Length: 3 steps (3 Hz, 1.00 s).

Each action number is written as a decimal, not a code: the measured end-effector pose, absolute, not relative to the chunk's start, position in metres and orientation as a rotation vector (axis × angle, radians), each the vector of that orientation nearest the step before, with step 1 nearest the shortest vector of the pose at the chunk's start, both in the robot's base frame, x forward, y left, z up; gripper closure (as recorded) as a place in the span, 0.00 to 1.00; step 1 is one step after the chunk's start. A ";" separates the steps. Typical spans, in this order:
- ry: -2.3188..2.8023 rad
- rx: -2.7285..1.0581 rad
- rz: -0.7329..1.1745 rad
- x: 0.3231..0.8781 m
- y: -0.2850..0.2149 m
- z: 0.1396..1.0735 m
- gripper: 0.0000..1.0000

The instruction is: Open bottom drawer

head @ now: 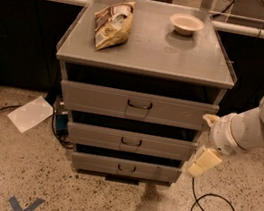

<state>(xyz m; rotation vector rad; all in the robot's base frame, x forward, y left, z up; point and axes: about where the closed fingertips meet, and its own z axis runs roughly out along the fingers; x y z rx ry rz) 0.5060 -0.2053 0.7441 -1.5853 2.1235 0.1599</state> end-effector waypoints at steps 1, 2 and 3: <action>2.021 -1.587 0.224 0.518 -0.194 0.708 0.00; 1.976 -1.561 0.343 0.526 -0.187 0.668 0.00; 1.998 -1.571 0.376 0.534 -0.191 0.668 0.00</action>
Offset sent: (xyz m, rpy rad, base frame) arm 0.0291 0.0232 -0.1288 0.2996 0.0137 0.0993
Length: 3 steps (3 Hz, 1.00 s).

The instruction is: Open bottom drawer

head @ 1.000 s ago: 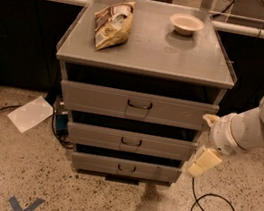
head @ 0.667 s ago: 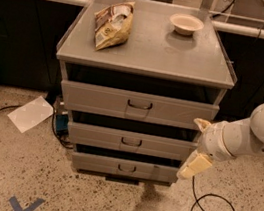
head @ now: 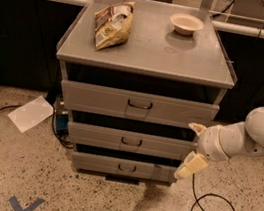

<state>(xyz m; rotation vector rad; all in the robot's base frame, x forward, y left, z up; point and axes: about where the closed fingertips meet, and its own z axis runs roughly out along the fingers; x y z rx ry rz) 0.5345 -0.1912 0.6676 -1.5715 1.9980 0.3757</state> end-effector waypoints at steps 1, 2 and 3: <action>2.001 -1.573 0.381 0.534 -0.191 0.668 0.00; 1.995 -1.567 0.409 0.528 -0.187 0.652 0.00; 1.990 -1.593 0.445 0.518 -0.173 0.615 0.00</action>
Offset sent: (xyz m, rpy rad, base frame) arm -0.0138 0.0054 -0.0321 0.0431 0.0210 0.0028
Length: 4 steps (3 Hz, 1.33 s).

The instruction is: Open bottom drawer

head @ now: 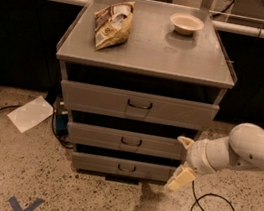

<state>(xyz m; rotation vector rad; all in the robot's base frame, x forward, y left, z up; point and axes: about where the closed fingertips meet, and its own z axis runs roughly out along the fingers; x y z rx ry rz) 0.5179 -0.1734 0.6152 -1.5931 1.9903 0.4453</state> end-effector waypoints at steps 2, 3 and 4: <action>1.977 -1.633 0.532 0.503 -0.163 0.524 0.00; 2.018 -1.525 0.570 0.495 -0.174 0.480 0.00; 2.018 -1.525 0.570 0.495 -0.174 0.480 0.00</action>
Offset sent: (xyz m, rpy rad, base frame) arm -0.0204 0.0073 -0.1472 0.0349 0.0740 0.0581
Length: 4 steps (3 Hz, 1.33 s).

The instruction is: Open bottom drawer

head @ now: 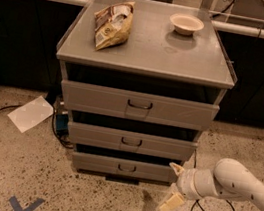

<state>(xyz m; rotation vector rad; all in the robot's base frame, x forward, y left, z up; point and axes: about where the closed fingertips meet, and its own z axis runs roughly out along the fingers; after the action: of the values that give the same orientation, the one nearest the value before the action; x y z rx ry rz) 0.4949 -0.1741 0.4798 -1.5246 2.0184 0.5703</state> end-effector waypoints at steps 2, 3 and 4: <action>1.930 -1.558 0.683 0.492 -0.148 0.429 0.00; 1.881 -1.544 0.763 0.497 -0.129 0.385 0.00; 1.867 -1.514 0.808 0.500 -0.116 0.347 0.00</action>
Offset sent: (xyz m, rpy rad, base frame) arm -0.0089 0.0504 -0.1125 0.1625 0.0385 0.1460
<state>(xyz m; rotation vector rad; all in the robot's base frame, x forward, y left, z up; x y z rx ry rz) 0.4998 -0.1160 0.3469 -1.5142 1.8668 0.8078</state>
